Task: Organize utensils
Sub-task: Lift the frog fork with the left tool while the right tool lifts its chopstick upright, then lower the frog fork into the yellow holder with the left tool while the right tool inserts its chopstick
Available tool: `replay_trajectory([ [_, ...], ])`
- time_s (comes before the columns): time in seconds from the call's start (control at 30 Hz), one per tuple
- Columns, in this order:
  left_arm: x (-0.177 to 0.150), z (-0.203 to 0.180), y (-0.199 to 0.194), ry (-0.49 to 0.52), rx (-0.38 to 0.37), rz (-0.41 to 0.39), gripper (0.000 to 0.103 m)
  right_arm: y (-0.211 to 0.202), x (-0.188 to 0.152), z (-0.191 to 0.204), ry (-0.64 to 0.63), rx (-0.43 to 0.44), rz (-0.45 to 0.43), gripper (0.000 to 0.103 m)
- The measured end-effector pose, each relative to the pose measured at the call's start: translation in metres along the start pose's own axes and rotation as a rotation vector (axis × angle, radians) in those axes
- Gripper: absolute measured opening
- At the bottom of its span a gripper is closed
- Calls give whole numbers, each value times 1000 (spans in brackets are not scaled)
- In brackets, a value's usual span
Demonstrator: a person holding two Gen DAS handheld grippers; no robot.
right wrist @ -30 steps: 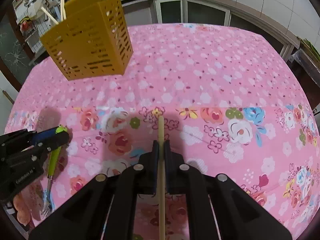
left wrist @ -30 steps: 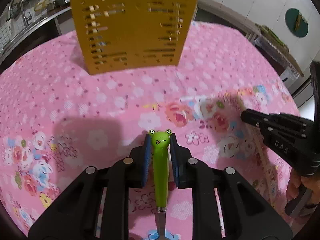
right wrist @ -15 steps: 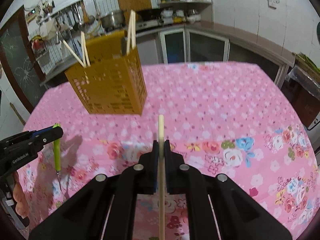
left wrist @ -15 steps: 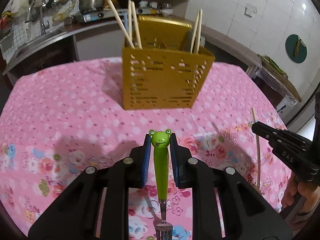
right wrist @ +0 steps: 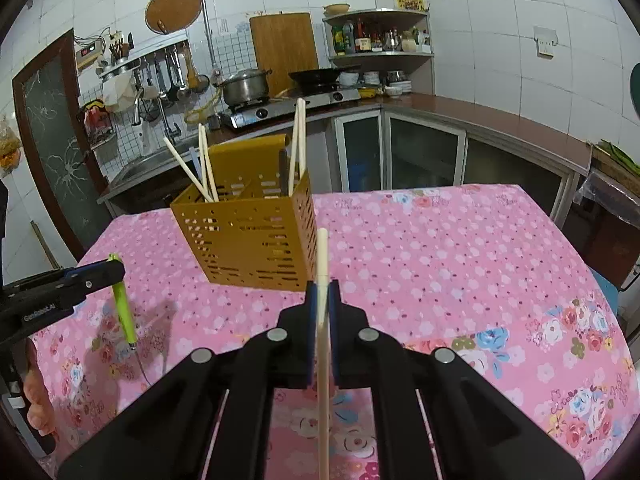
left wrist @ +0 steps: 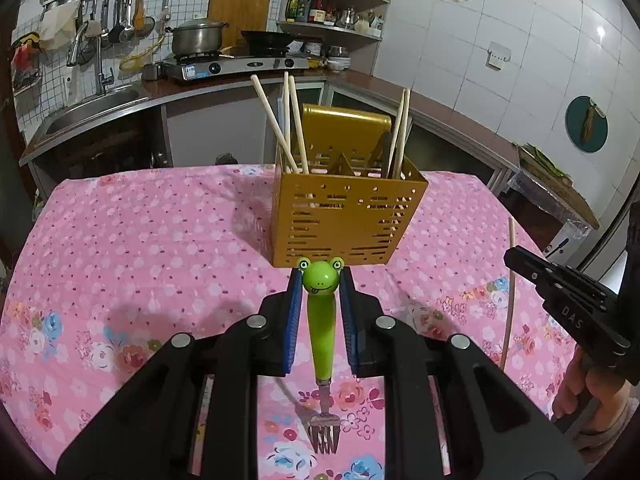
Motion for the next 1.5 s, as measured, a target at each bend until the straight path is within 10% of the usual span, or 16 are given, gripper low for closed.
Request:
replay_trajectory([
  [1.5, 40, 6, -47, 11, 6, -223, 18, -15, 51, 28, 12, 127, -238, 6],
])
Point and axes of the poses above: each gripper's, at about its wrist camera, not at the fingertips, and y roughly the way its jaws point, z to its left, x to its top, the point moved 3 cm from there along y, roughly the way its jaws point, and after that the axes turned 13 degrees about y, right-handed, at the moved point
